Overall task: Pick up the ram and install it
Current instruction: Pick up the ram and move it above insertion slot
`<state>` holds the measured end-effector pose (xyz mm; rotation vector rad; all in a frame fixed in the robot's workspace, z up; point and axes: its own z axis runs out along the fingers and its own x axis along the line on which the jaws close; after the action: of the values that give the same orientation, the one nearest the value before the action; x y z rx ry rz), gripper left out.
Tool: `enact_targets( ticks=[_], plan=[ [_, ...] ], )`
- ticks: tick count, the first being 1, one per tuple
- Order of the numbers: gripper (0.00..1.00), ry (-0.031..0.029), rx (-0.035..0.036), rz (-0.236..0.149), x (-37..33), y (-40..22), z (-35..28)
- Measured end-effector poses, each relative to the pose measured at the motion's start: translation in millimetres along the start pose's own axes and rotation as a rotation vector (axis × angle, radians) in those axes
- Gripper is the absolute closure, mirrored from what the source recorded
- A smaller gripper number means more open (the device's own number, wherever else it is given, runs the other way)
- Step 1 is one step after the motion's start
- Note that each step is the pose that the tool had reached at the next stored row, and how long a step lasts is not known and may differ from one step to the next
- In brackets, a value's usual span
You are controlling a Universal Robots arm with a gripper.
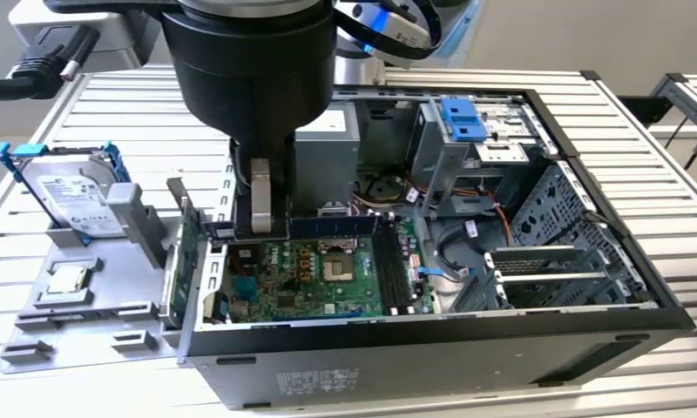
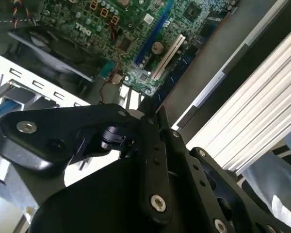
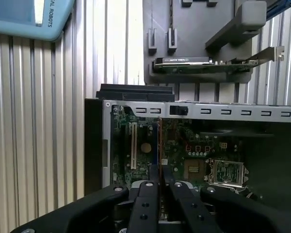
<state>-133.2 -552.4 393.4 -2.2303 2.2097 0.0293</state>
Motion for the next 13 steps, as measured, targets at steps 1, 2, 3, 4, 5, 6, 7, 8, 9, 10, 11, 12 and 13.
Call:
enact_targets(
  ticks=[1,2,3,4,5,6,7,8,9,10,11,12,13],
  plan=[
    [1.00,0.0001,0.0003,0.000,-0.2,-1.3,0.0],
    [1.00,0.0002,0.0004,0.000,-0.6,-3.9,0.0],
    [1.00,0.0002,0.0004,0.000,-1.0,-7.1,0.0],
    [1.00,0.0001,0.0005,0.000,-1.4,-10.4,0.0],
    [1.00,0.0001,0.0005,0.000,-1.9,-13.8,0.0],
    [1.00,0.0001,0.0005,0.000,-2.6,-17.8,0.1],
    [1.00,0.0001,0.0005,0.000,-3.3,-21.2,0.0],
    [1.00,0.0000,0.0006,0.000,-4.0,-24.4,0.0],
    [1.00,0.0000,0.0006,0.000,-4.6,-27.3,0.0],
    [1.00,0.0001,0.0008,0.000,-5.2,-30.0,0.0],
    [1.00,0.0001,0.0011,0.000,-5.7,-32.4,-0.1],
    [1.00,0.0001,0.0016,0.000,-6.2,-34.7,-0.1],
    [1.00,0.0002,0.0022,0.000,-6.6,-36.6,-0.1]
  ],
)
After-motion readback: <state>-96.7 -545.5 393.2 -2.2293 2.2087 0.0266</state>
